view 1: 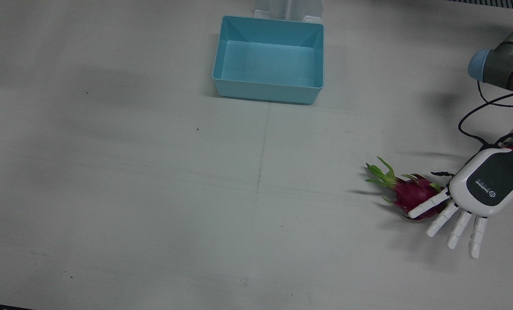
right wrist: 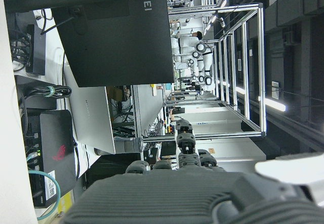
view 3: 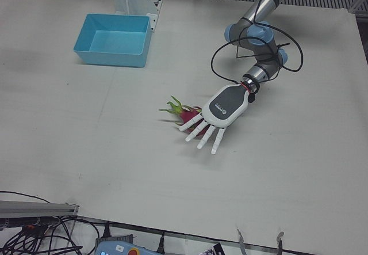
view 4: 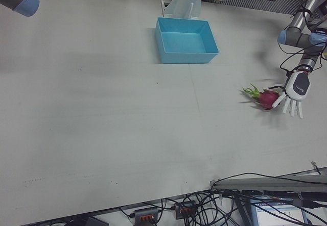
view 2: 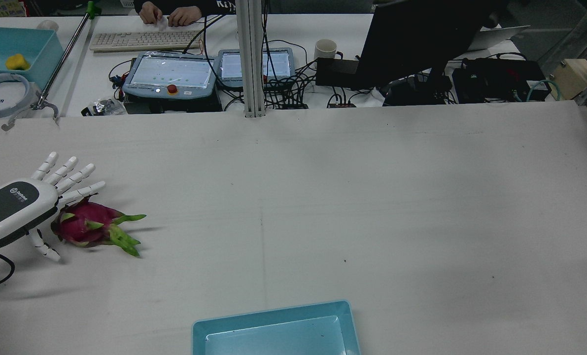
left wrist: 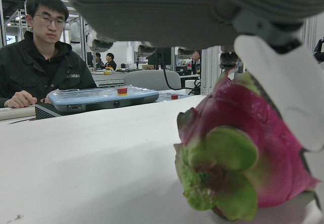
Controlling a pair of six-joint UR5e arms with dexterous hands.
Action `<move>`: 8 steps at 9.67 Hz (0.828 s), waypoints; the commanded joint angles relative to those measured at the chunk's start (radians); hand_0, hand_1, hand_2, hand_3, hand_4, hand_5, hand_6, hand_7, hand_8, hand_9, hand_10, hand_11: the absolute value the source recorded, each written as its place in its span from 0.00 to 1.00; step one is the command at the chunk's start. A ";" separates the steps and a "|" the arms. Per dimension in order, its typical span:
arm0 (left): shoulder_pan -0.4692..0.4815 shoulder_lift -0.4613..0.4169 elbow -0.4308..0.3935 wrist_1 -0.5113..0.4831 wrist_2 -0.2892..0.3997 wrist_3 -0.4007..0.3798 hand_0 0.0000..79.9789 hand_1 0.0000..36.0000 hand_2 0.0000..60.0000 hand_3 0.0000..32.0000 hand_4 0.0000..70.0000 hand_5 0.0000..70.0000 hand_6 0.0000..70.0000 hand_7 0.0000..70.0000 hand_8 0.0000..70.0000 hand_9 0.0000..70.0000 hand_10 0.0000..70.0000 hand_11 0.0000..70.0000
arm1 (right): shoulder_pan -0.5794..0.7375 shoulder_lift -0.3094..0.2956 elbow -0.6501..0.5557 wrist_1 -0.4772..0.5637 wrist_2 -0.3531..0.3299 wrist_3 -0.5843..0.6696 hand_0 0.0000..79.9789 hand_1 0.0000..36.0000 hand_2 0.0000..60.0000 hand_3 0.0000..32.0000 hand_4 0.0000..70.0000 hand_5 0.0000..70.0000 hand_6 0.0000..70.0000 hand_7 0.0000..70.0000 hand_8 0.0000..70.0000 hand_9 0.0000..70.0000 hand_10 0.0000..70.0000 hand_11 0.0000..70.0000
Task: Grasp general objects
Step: 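Move the left hand down beside the pink dragon fruit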
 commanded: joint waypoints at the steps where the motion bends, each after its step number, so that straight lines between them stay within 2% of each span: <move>1: 0.002 -0.004 0.028 -0.020 -0.001 0.002 0.77 0.87 0.23 0.48 0.00 0.00 0.00 0.00 0.00 0.00 0.00 0.00 | -0.001 0.000 0.000 -0.001 0.000 0.000 0.00 0.00 0.00 0.00 0.00 0.00 0.00 0.00 0.00 0.00 0.00 0.00; 2: 0.002 -0.004 0.028 -0.019 -0.001 0.004 0.75 0.86 0.23 0.30 0.00 0.00 0.00 0.00 0.00 0.00 0.00 0.00 | 0.000 0.000 0.000 0.001 0.000 0.000 0.00 0.00 0.00 0.00 0.00 0.00 0.00 0.00 0.00 0.00 0.00 0.00; 3: 0.002 -0.004 0.028 -0.020 -0.003 0.016 0.72 0.78 0.23 0.00 0.00 0.04 0.00 0.00 0.00 0.00 0.00 0.00 | 0.000 0.000 0.000 0.001 0.000 0.000 0.00 0.00 0.00 0.00 0.00 0.00 0.00 0.00 0.00 0.00 0.00 0.00; 4: 0.002 -0.004 0.028 -0.020 -0.003 0.022 0.69 0.66 0.17 0.00 0.12 0.15 0.00 0.00 0.00 0.00 0.00 0.00 | 0.000 0.000 0.000 0.001 0.000 0.000 0.00 0.00 0.00 0.00 0.00 0.00 0.00 0.00 0.00 0.00 0.00 0.00; 5: 0.004 -0.004 0.028 -0.020 -0.003 0.022 0.66 0.56 0.08 0.00 0.19 0.22 0.00 0.00 0.00 0.00 0.00 0.00 | 0.000 0.000 0.000 0.001 0.000 0.000 0.00 0.00 0.00 0.00 0.00 0.00 0.00 0.00 0.00 0.00 0.00 0.00; 6: 0.002 -0.004 0.028 -0.022 -0.003 0.022 0.66 0.54 0.07 0.00 0.23 0.28 0.00 0.00 0.00 0.00 0.00 0.00 | 0.000 0.000 0.000 -0.001 0.000 0.000 0.00 0.00 0.00 0.00 0.00 0.00 0.00 0.00 0.00 0.00 0.00 0.00; 7: 0.002 -0.006 0.028 -0.024 -0.003 0.022 0.67 0.56 0.09 0.00 0.24 0.33 0.00 0.00 0.00 0.00 0.00 0.00 | 0.000 0.000 0.000 0.001 0.000 0.000 0.00 0.00 0.00 0.00 0.00 0.00 0.00 0.00 0.00 0.00 0.00 0.00; 8: 0.004 -0.006 0.028 -0.024 -0.003 0.024 0.70 0.68 0.19 0.00 0.24 0.38 0.00 0.00 0.00 0.00 0.00 0.00 | 0.000 0.000 -0.001 -0.001 0.000 0.000 0.00 0.00 0.00 0.00 0.00 0.00 0.00 0.00 0.00 0.00 0.00 0.00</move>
